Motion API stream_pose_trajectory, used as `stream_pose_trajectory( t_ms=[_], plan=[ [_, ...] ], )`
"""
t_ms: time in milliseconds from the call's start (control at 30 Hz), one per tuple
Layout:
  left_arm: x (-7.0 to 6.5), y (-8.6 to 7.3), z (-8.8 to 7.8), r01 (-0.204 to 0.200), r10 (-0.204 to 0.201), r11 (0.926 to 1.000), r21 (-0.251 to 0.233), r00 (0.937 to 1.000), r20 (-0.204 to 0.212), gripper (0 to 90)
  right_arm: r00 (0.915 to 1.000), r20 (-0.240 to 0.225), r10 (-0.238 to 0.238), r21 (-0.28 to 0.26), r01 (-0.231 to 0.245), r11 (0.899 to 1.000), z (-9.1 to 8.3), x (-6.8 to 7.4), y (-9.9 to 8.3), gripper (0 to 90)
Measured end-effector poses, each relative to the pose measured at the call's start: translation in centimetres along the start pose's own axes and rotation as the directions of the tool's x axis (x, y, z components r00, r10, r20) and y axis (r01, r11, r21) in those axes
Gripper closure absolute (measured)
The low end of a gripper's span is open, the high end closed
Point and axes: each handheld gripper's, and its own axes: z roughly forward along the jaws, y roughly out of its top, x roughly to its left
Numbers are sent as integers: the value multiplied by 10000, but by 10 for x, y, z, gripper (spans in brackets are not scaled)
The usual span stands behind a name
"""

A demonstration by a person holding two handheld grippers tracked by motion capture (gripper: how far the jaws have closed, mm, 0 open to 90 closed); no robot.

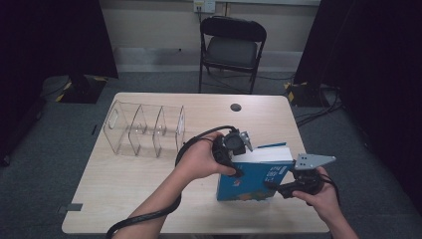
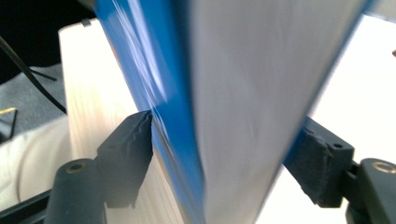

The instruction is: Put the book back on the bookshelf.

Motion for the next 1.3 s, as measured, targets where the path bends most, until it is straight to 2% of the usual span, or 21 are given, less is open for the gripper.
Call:
stream_pose_trajectory(
  t_ms=[67,100,233,267,300,400,467,500,600,633,700,833,867,900,1000,1067,1300],
  plan=[
    [0,0,0,-6,6,10000,-15,10000,-29,607,9999,60,128,92,-129,9999,0,-4,-9,233],
    [-1,0,0,-8,8,10000,-36,10000,-48,609,9993,63,381,46,-381,9993,-1,-8,-18,218],
    [-2,-1,0,-14,13,10000,-68,9999,-129,612,9990,130,420,81,-421,9991,-4,-15,-30,201],
    [-3,-1,0,-18,16,9999,-104,9998,-190,613,9983,317,496,580,-513,9970,-4,-18,-39,192],
    [-3,-1,0,-35,33,10000,-89,9998,-200,613,9983,317,496,580,-513,9970,-4,-18,-39,192],
    [-6,-2,-1,44,-47,9999,-113,9996,-261,614,9970,534,552,1025,-605,9929,-5,-22,-51,185],
    [-6,-2,-1,94,-98,9999,-121,9995,-292,615,9942,791,725,1099,-810,9906,-5,-24,-64,180],
    [-6,-2,-1,89,-92,9999,-120,9995,-313,615,9942,791,725,1099,-810,9906,-5,-24,-64,180],
    [-7,-2,-1,144,-149,9998,-125,9993,-353,615,9890,1209,849,1503,-1028,9833,-1,-24,-76,190],
    [-7,-2,-1,144,-149,9998,-125,9993,-353,616,9890,1209,849,1503,-1028,9833,-1,-24,-76,190],
    [-8,-2,-1,180,-185,9998,-132,9991,-392,616,9870,1466,655,1926,-934,9768,2,-24,-80,192],
    [-8,-3,-1,295,-300,9995,-146,9988,-375,616,9850,1576,706,2067,-1028,9730,5,-24,-88,192],
    [-7,-3,-2,282,-287,9995,-141,9989,-362,616,9846,1644,599,2232,-963,9700,6,-23,-90,193],
    [-8,-3,-2,253,-257,9996,-131,9990,-353,616,9842,1758,221,2422,-650,9680,7,-22,-93,191],
    [-8,-3,-1,181,-186,9997,-138,9993,-340,615,9832,1816,202,2390,-640,9689,8,-21,-93,192],
    [-9,-4,-1,66,-72,9998,-167,9993,-375,613,9824,1866,-30,2417,-429,9694,8,-19,-94,179],
    [-8,-5,-1,-133,114,9991,-407,9989,-461,598,9810,1942,38,2172,-468,9750,8,-17,-98,168]
  ],
)
